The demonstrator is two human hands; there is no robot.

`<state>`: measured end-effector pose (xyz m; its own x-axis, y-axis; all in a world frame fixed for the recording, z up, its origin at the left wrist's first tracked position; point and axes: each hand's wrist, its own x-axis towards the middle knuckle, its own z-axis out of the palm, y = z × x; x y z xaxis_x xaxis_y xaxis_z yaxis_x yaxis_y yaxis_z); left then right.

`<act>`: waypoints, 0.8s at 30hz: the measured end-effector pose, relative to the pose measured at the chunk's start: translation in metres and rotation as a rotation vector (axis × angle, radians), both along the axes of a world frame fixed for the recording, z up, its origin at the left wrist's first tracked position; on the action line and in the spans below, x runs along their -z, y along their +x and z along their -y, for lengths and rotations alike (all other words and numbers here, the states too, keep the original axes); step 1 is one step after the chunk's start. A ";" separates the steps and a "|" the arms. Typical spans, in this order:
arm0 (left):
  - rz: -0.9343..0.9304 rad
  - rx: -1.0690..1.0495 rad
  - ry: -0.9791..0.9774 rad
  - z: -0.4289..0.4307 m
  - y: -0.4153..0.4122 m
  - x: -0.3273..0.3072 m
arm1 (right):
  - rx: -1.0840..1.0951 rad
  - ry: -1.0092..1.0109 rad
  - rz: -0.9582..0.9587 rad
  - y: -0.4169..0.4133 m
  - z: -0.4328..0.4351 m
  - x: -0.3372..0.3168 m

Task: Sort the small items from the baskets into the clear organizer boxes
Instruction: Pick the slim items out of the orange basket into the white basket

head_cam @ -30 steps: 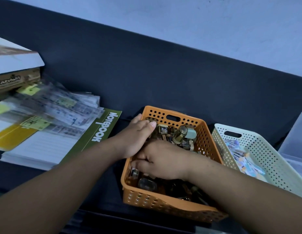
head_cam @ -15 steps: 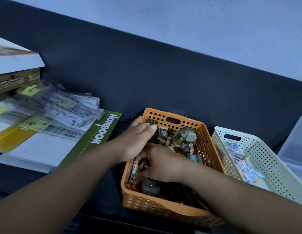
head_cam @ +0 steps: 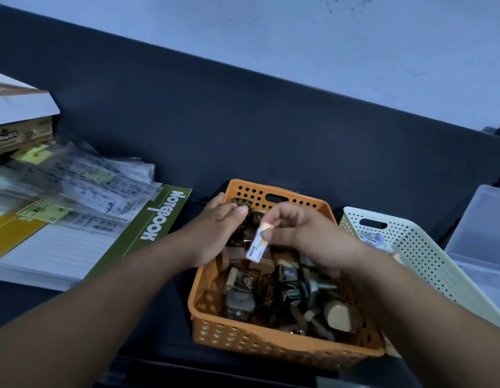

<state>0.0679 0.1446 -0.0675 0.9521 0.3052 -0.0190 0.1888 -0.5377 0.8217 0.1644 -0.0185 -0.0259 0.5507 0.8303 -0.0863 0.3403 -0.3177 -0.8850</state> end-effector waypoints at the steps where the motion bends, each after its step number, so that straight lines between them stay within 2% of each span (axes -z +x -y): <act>1: -0.006 -0.001 0.007 0.000 0.000 -0.001 | 0.057 0.050 -0.029 0.005 0.009 -0.004; 5: -0.049 -0.002 0.069 0.000 0.001 -0.003 | 0.309 0.229 -0.081 0.025 0.051 -0.020; 8: -0.051 -0.004 0.060 -0.002 0.001 -0.004 | 0.541 0.268 0.071 0.047 0.088 -0.024; 10: -0.045 -0.010 0.048 -0.001 0.002 -0.007 | 0.674 0.192 0.221 0.061 0.113 -0.023; 13: -0.040 -0.028 0.044 -0.001 0.003 -0.009 | 0.731 -0.147 0.478 0.071 0.134 -0.015; 15: -0.039 -0.020 0.057 0.000 0.003 -0.007 | 0.689 -0.307 0.631 0.065 0.134 -0.010; 17: -0.033 -0.017 0.064 0.000 0.004 -0.005 | 0.574 -0.238 0.672 0.047 0.121 -0.012; 19: -0.030 -0.017 0.066 -0.001 0.004 -0.004 | 0.372 -0.193 0.647 0.021 0.102 -0.021; 21: -0.030 -0.018 0.065 -0.002 0.005 -0.003 | 0.139 -0.239 0.536 -0.005 0.082 -0.027; 24: -0.027 -0.019 0.060 -0.002 0.004 -0.002 | -0.132 -0.474 0.454 -0.028 0.059 -0.024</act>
